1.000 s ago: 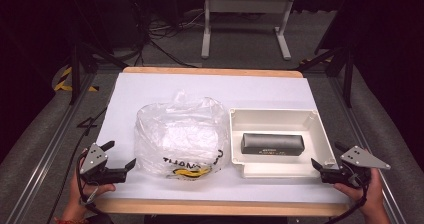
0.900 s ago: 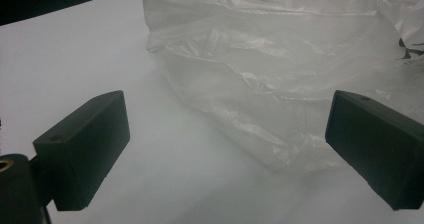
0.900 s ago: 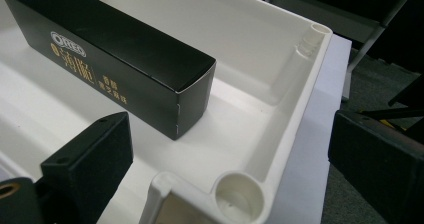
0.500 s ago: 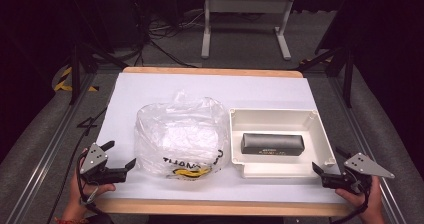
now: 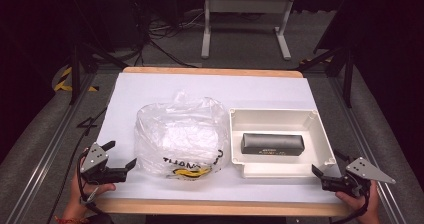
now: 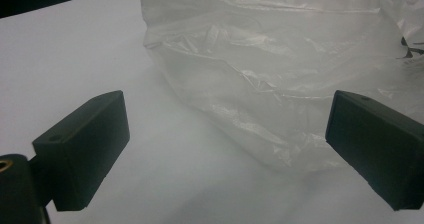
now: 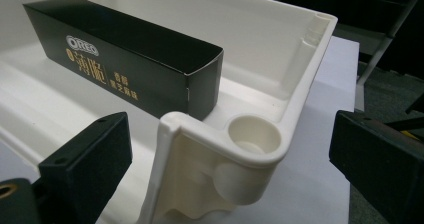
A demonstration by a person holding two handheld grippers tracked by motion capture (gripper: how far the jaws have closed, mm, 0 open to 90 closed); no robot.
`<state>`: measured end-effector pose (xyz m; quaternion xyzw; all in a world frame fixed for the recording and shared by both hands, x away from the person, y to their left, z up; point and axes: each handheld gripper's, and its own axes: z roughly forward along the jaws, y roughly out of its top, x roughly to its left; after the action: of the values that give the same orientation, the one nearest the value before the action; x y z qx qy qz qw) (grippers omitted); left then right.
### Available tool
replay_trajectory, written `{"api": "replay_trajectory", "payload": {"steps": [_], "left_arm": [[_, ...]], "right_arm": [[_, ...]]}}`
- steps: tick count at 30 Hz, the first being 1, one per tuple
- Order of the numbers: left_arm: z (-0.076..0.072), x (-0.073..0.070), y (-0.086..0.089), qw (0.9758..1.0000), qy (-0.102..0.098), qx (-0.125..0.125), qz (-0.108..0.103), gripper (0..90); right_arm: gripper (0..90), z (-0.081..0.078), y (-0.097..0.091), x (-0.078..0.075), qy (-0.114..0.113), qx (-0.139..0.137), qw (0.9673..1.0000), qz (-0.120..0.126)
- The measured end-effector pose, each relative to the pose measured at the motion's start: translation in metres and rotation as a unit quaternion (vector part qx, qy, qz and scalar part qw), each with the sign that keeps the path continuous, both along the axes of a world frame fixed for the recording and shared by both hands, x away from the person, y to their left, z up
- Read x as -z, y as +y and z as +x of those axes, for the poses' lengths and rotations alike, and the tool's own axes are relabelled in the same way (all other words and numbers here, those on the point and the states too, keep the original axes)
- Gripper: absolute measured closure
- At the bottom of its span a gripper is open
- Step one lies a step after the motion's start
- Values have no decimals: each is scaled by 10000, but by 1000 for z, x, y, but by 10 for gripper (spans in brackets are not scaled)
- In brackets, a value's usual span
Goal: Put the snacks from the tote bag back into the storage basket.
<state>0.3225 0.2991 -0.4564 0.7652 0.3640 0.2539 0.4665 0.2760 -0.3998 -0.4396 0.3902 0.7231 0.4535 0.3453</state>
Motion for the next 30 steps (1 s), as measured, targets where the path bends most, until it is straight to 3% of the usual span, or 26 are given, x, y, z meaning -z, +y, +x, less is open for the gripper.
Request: {"api": "replay_trajectory", "payload": {"steps": [5,13,18,26,30], "left_arm": [[-1,1,2,9999,17,5,-111,47],[-1,1,4,9998,4,52,-200,47],[-1,1,4,9997,3,67,-216,47],[0,1,4,9998,39,60,-182,47],[0,1,4,9998,46,54,-191,46]], "right_arm": [[36,0,1,2,-14,-16,10000,-86],[36,-2,-2,4,-74,47,9999,69],[36,-2,0,5,-149,37,9999,-20],[37,-5,-4,4,-232,65,9996,143],[37,-5,-3,5,-238,12,9997,93]]}}
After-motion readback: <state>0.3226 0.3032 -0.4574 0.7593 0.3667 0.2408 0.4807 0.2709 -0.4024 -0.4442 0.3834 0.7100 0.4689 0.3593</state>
